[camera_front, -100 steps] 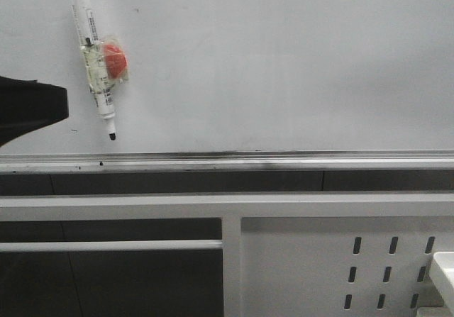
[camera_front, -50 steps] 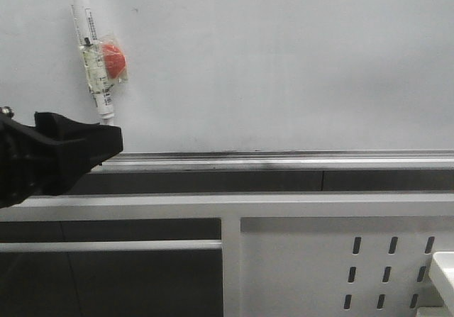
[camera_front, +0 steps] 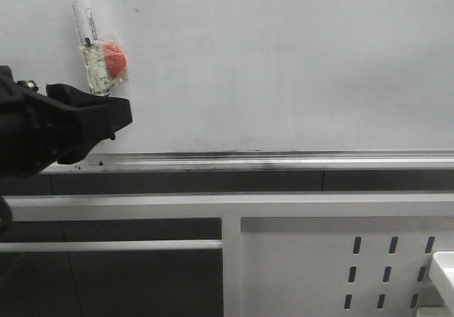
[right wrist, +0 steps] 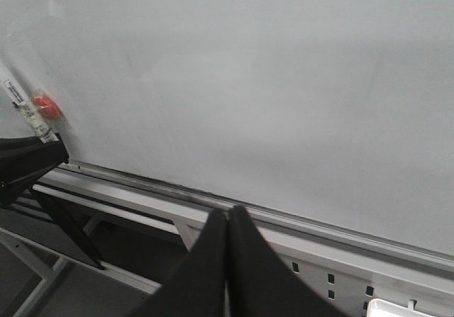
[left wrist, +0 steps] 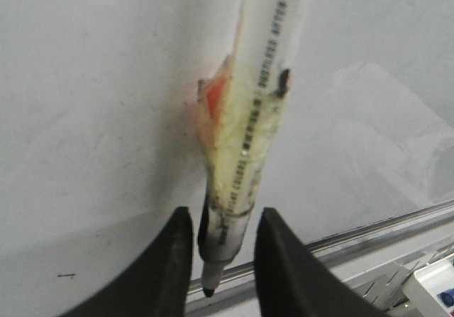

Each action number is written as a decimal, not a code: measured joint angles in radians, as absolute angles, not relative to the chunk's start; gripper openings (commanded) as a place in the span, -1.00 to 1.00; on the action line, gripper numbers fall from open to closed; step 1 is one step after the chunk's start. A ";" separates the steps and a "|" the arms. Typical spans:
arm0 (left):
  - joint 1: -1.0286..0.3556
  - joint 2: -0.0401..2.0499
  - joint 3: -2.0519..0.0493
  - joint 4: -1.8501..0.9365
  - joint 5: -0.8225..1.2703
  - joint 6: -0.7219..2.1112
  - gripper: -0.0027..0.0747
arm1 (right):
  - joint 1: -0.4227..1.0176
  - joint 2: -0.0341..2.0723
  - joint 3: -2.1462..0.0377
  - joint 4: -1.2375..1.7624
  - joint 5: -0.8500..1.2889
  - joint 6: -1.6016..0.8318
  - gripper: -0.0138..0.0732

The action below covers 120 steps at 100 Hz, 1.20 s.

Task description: Write number 1 on whiteboard

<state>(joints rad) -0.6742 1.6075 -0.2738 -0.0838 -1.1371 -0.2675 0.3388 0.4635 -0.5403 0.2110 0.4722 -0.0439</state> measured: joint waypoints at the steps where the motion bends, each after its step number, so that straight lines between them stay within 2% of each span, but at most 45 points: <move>1: -0.674 1.608 -0.274 -0.084 -1.137 -0.267 -0.99 | 0.339 0.463 -0.540 0.211 0.472 -0.044 -0.84; 27: -0.674 1.608 -0.274 -0.048 -1.137 -0.269 -0.98 | 0.339 0.463 -0.540 0.211 0.486 -0.044 -0.84; 62: -0.677 1.536 -0.274 0.381 -1.126 -0.269 -0.98 | 0.392 0.463 -0.540 0.227 0.591 -0.154 -0.84; 98: -0.677 1.239 -0.323 0.660 -0.635 -0.343 -0.98 | 0.538 0.501 -0.540 0.257 0.604 -0.246 -0.83; 107: -0.677 1.190 -0.370 0.829 -0.503 -0.462 -0.98 | 0.563 0.539 -0.540 0.257 0.597 -0.298 -0.67; 120: -0.677 1.174 -0.429 1.037 -0.389 -0.619 -0.98 | 0.604 0.597 -0.540 0.257 0.555 -0.363 -0.22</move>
